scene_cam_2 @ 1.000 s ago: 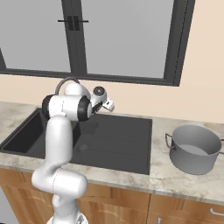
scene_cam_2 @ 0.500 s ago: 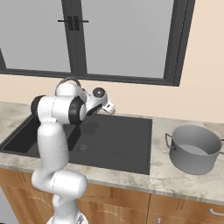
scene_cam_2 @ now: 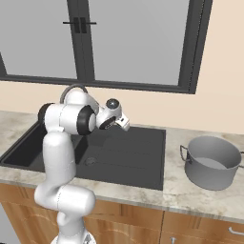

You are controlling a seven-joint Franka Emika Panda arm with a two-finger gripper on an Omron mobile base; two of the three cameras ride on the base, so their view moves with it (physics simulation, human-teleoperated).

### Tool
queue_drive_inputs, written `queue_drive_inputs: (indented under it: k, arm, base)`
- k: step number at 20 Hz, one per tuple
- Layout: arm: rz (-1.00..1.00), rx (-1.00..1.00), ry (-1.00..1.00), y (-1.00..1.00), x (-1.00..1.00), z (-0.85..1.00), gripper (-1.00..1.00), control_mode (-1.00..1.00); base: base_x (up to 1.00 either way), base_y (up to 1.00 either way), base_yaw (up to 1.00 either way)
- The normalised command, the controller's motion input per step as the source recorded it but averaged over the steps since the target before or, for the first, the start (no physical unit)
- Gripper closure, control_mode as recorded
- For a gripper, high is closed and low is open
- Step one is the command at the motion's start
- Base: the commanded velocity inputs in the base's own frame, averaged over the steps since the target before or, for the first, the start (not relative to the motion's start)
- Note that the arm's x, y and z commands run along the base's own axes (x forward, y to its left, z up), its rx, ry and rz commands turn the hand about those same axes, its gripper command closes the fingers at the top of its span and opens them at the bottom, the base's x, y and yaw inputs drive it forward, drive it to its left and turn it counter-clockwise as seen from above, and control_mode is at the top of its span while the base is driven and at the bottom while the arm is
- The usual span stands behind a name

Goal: Dump the broccoli from the pot into the sink. Then turn on the water and wash the broccoli. Then turn off the water and put the broccoli back in the pot.

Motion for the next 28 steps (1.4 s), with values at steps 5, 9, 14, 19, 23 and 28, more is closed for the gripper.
queue_drive_inputs:
  k: [5, 9, 14, 19, 23, 28]
  arm:
    - [0.0, 0.04, 0.09, 0.0, 0.27, -0.24, -1.0, -1.0]
    - [0.0, 0.04, 0.06, 0.01, 0.3, -0.22, -1.0, -1.0]
    - [0.0, 0.02, 0.04, 0.01, 0.19, -0.25, -1.0, -1.0]
    - [0.0, 0.0, 0.0, 0.17, 0.0, -0.26, -1.0, -1.0]
    - [0.0, 0.0, 0.0, 0.24, 0.13, -0.16, -1.0, -1.0]
    - [0.0, 0.0, 0.0, 0.23, 0.38, -0.16, -1.0, -1.0]
  base:
    - [0.0, 0.0, 0.0]
    - [0.0, 0.0, 0.0]
    - [0.0, 0.0, 0.0]
    - [0.0, 0.0, 0.0]
    - [0.0, 0.0, 0.0]
    - [0.0, 0.0, 0.0]
